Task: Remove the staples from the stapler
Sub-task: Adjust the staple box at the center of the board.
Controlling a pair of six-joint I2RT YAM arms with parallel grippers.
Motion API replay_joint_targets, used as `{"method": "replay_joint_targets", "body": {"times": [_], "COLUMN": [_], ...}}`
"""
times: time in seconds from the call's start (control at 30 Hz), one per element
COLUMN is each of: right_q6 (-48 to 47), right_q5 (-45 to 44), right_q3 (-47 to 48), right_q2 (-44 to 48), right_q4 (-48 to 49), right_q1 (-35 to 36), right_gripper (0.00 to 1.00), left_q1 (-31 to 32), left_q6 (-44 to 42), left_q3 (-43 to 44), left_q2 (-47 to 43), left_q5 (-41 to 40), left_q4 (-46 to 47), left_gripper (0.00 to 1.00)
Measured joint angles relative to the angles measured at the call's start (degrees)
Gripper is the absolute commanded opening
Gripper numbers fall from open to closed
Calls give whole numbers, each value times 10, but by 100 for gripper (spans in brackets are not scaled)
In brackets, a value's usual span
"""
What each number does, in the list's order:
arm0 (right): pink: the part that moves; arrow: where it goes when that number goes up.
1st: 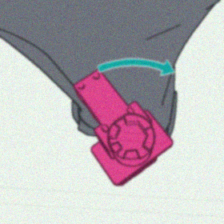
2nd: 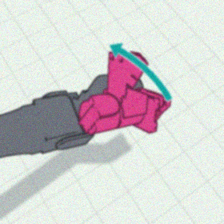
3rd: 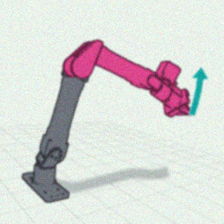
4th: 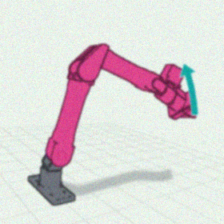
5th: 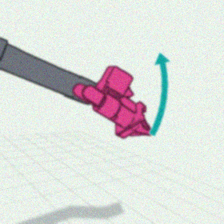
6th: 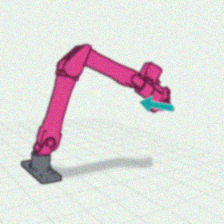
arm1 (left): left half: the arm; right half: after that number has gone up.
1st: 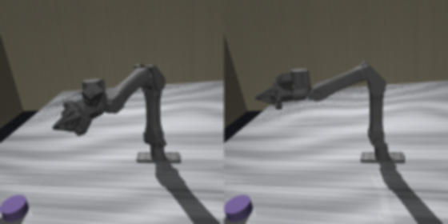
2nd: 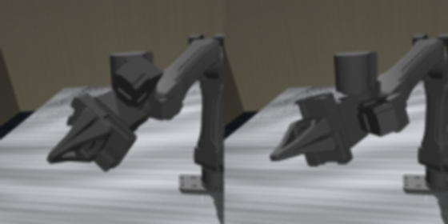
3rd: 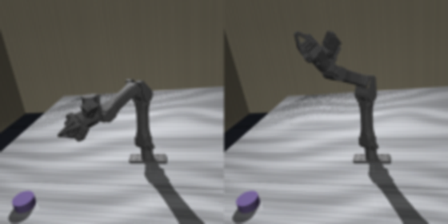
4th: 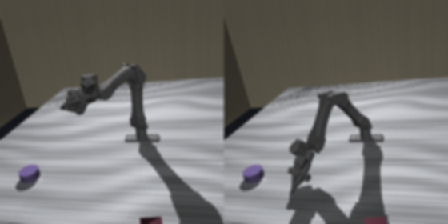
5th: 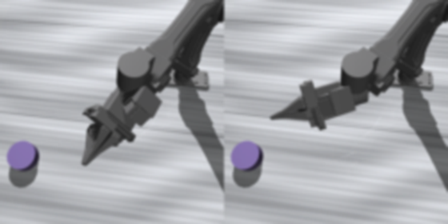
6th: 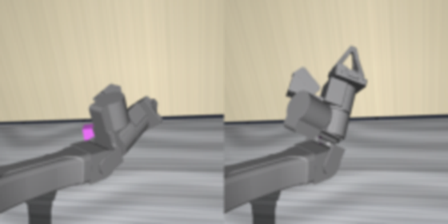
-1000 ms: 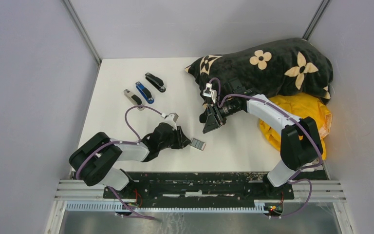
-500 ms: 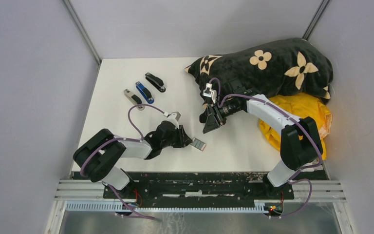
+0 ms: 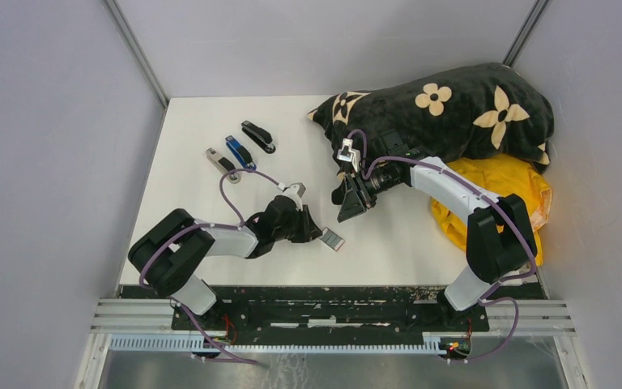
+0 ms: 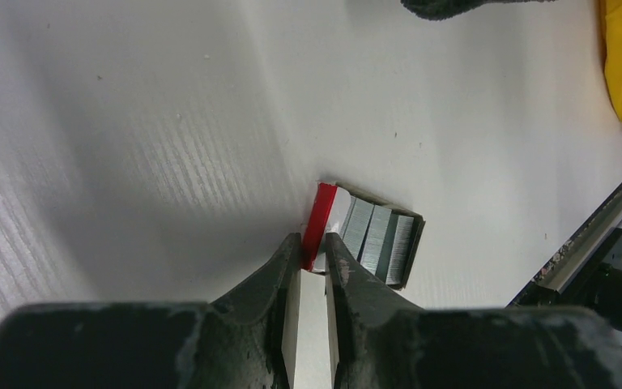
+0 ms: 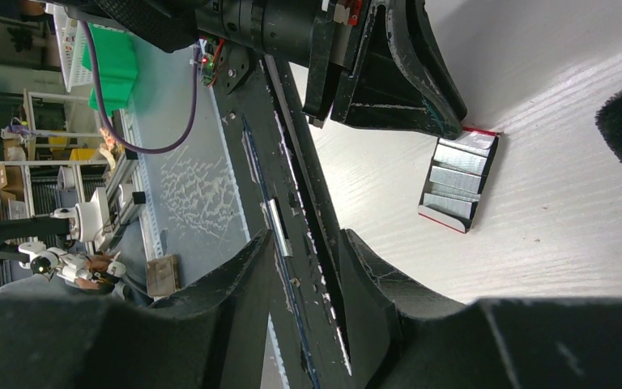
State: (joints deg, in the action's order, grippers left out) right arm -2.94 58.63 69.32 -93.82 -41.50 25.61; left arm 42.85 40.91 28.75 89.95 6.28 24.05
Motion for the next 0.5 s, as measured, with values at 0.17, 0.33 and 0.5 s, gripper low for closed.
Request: {"method": "replay_joint_targets", "body": {"times": [0.17, 0.33, 0.5], "right_q6": [-3, -9, -36], "right_q5": [-4, -8, -23], "right_q3": [1, 5, 19], "right_q2": [0, 0, 0], "right_q4": [-4, -10, -31], "right_q1": [0, 0, 0], "right_gripper": [41, 41, 42], "left_q1": [0, 2, 14], "left_q6": [0, 0, 0], "left_q3": [9, 14, 6], "left_q2": [3, 2, -12], "left_q5": [1, -1, -7], "left_q4": [-13, -23, -32], "left_gripper": [22, 22, 22]}}
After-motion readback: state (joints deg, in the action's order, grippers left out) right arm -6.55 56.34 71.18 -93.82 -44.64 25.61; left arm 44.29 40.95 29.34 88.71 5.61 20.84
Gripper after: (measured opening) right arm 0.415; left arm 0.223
